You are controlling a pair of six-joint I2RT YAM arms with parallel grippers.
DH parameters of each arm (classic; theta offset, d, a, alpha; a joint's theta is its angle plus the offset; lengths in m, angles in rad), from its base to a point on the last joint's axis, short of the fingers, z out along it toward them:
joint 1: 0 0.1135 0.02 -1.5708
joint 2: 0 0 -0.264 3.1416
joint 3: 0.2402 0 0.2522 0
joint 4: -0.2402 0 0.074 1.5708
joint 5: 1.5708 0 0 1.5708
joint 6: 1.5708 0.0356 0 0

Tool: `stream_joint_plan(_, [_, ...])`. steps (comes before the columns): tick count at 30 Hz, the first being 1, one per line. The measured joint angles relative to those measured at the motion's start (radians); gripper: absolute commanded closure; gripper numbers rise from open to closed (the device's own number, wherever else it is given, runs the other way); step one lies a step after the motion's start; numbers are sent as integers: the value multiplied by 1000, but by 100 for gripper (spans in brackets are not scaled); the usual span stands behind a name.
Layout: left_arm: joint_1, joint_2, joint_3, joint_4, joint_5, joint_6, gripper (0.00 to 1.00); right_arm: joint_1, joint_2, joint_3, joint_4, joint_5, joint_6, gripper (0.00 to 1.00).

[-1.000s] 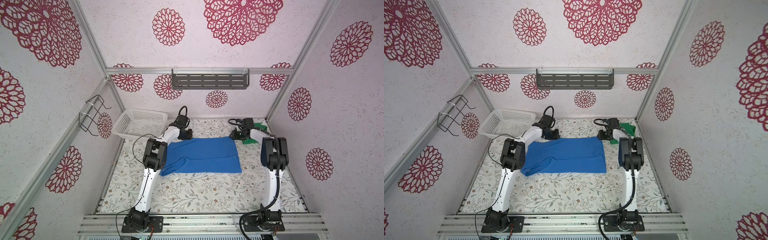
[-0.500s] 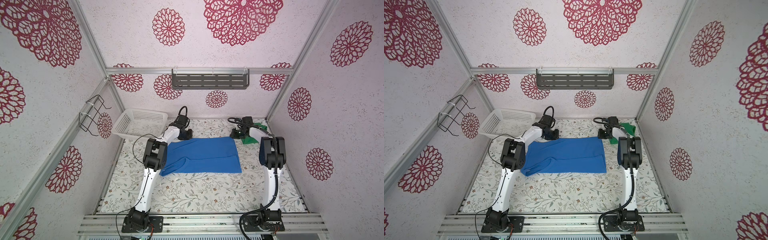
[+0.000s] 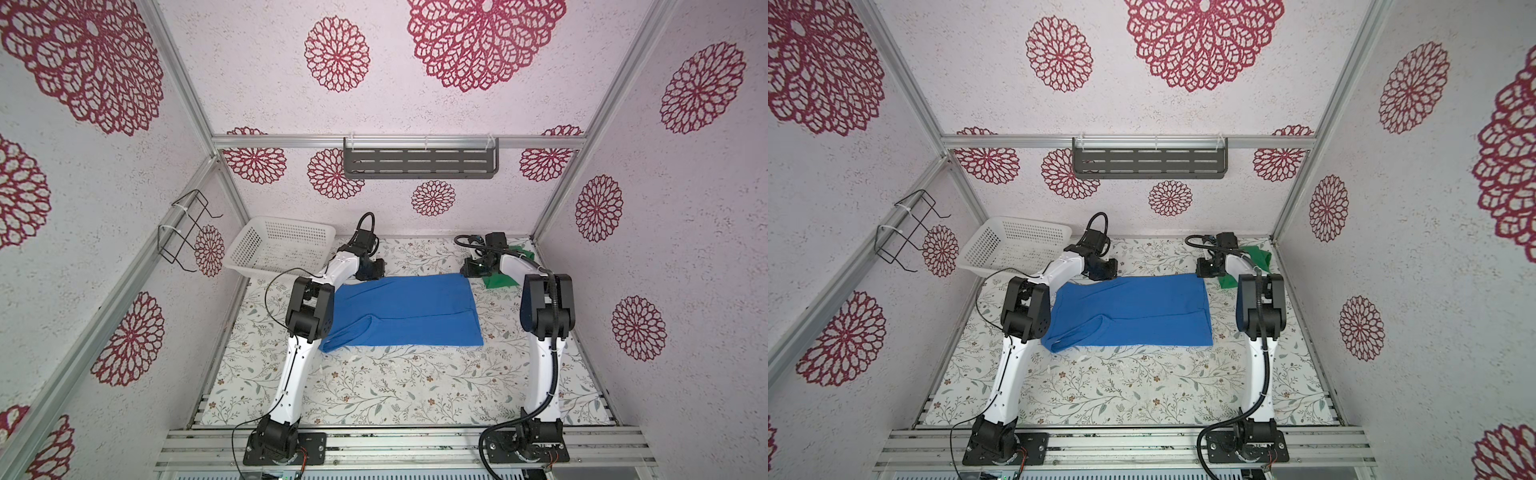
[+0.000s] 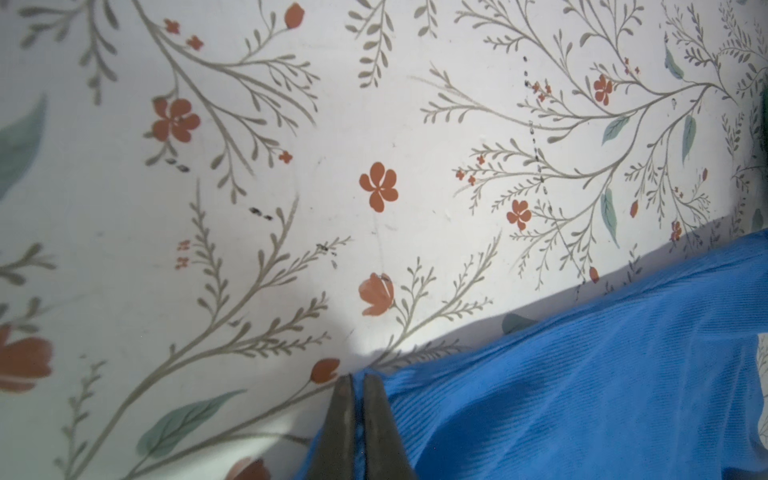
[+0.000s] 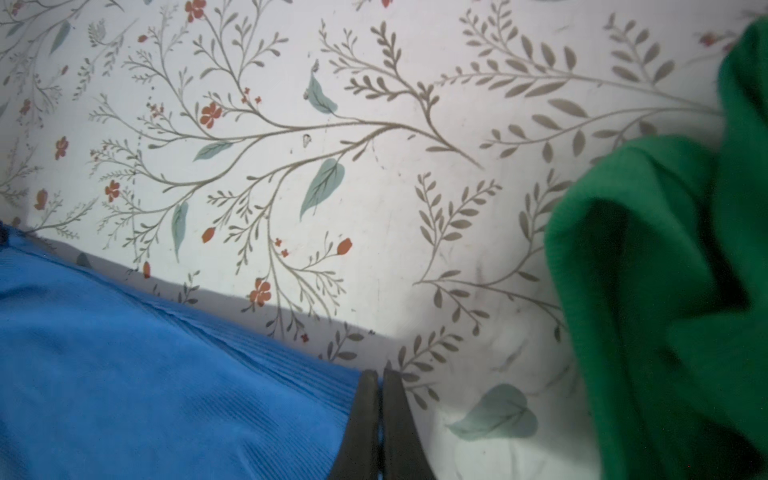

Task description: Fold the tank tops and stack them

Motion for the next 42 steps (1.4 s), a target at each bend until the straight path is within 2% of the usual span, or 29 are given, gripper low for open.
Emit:
stream_joint_plan(12, [0,-156,-146,41,-7,4,100,0,-191,-196,80,-6,-74,100])
stream_joint_plan(19, [-4,-253,-290,90,-19,7,100,0,-291,-342,119,-18,-130,100])
stream_joint_plan(34, [-87,-497,-667,209,-103,0,100,0,-493,-598,146,-30,-164,100])
stream_joint_plan(42, [-133,-645,-814,261,-156,-29,100,0,-609,-740,156,0,-162,100])
